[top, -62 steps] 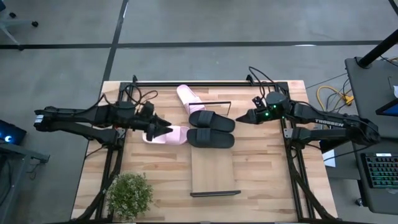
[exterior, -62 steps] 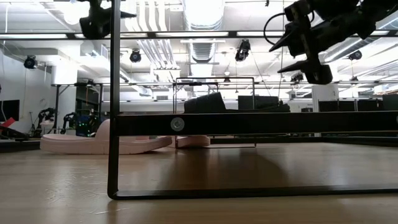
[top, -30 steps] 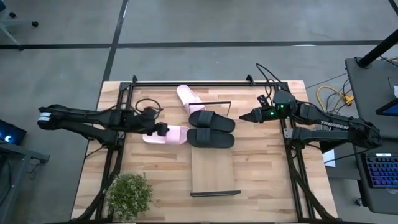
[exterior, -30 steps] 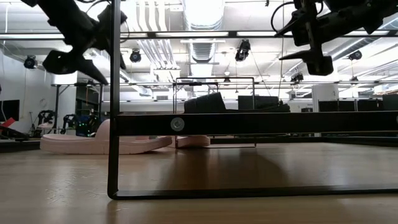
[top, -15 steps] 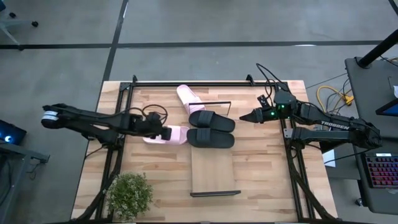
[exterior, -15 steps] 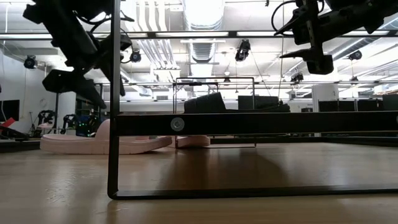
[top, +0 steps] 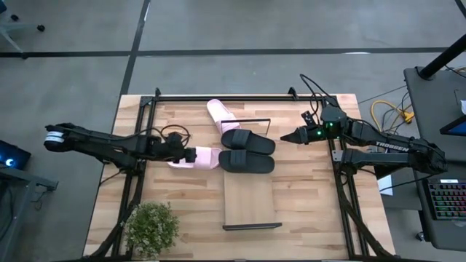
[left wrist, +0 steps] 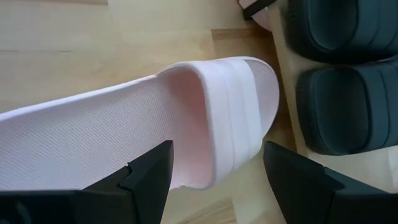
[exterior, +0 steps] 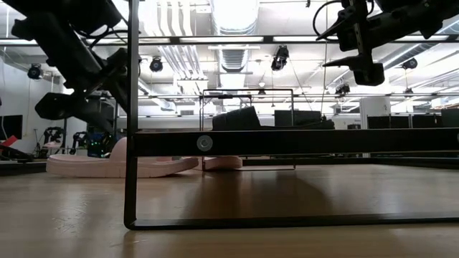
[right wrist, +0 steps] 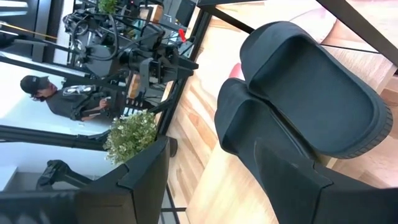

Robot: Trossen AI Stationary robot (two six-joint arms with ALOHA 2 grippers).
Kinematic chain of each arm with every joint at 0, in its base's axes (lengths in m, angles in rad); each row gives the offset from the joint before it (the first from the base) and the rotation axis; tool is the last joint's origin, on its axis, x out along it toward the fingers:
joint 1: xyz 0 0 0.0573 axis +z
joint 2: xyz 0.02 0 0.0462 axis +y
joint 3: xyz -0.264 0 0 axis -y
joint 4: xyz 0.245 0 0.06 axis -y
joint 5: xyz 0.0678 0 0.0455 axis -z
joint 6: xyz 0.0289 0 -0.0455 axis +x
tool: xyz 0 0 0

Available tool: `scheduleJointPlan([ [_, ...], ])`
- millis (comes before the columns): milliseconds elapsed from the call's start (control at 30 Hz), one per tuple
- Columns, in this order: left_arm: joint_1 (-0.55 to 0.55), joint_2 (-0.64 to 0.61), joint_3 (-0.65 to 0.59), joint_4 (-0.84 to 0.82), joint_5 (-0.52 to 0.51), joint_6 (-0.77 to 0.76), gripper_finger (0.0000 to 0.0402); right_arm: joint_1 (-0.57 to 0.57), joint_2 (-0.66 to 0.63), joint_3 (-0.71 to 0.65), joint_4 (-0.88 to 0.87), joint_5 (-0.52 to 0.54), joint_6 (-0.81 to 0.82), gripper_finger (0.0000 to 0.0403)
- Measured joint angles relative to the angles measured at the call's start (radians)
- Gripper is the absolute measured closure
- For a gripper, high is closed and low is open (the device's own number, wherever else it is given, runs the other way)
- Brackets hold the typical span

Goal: Pick and place slides into the shelf
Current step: Put the bottom pink slide on the shelf

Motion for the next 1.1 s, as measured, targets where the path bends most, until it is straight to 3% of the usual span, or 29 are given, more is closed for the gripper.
scheduleJointPlan([
  [233, 0.0, 0.036, -0.043, 0.171, 0.002, -0.002, 0.0168, 0.0, 0.0, 0.0, 0.001, 0.0, 0.008, 0.0177],
  [833, 0.0, 0.082, -0.064, 0.172, -0.006, -0.002, 0.0168, 0.0, -0.001, 0.0, 0.002, -0.006, 0.027, 0.0177],
  [1100, 0.0, 0.166, -0.064, 0.3, -0.003, 0.024, 0.0169, 0.0, -0.001, 0.0, 0.006, -0.006, 0.035, 0.0177],
])
